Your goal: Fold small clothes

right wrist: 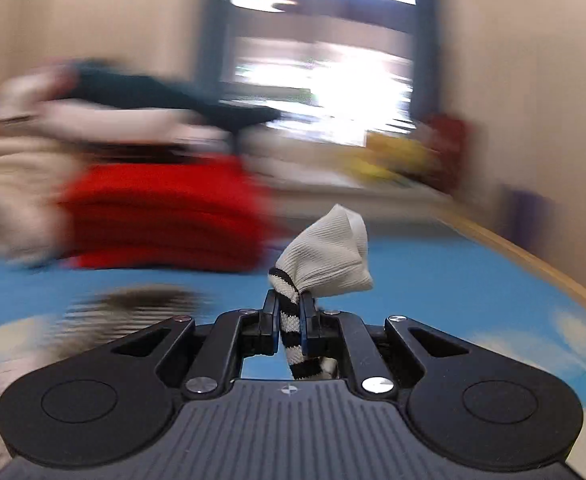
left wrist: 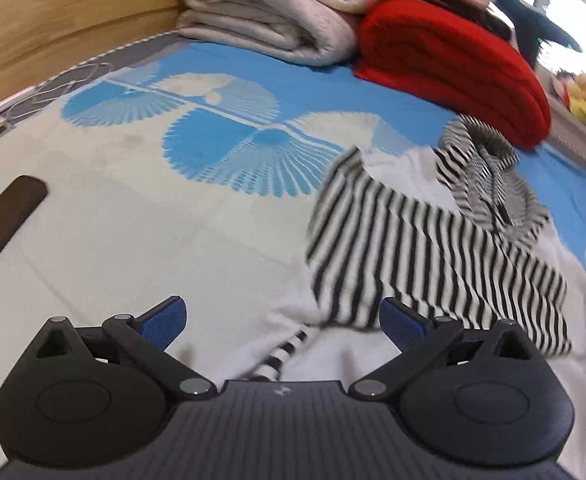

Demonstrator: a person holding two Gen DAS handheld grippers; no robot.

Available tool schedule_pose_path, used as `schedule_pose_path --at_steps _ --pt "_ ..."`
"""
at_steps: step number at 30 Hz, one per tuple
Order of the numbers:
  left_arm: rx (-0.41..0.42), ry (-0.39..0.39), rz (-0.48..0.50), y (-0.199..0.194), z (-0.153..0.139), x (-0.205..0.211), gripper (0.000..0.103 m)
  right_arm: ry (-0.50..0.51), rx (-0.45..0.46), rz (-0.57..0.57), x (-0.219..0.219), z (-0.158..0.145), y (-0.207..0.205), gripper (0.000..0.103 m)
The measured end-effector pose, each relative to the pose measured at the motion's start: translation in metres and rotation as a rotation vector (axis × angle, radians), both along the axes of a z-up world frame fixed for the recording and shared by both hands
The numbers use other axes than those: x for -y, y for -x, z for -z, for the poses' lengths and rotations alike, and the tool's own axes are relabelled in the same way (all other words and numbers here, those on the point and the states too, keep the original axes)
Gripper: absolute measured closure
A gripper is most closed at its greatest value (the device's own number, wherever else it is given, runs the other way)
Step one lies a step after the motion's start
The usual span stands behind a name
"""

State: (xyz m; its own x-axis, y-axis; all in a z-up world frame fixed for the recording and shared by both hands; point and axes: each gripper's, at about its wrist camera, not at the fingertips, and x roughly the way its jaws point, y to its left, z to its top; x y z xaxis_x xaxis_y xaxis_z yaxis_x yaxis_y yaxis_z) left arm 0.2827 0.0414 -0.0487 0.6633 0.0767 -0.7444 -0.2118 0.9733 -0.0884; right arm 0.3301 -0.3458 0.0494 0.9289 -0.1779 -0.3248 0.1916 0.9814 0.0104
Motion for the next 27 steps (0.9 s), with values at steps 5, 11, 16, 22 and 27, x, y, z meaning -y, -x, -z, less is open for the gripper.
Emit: schedule_pose_path --at_steps 5,11,16,22,27 --pt "0.013 0.027 -0.085 -0.001 -0.009 -0.025 0.000 -0.030 -0.254 -0.451 -0.168 0.059 0.002 0.030" --pt "0.023 0.065 -0.091 0.000 -0.014 -0.035 0.000 0.088 -0.374 -0.408 -0.160 0.100 0.060 0.030" --pt "0.023 0.000 -0.001 0.001 -0.011 -0.012 0.000 -0.060 -0.369 -0.029 -0.053 0.086 0.090 0.037" --pt "0.017 -0.086 0.071 0.004 -0.002 0.012 0.000 -0.285 -0.449 0.099 -0.007 0.099 0.155 0.039" --pt "-0.018 -0.107 0.094 0.005 0.010 0.022 0.000 -0.217 -0.426 0.068 -0.014 0.104 0.160 0.038"
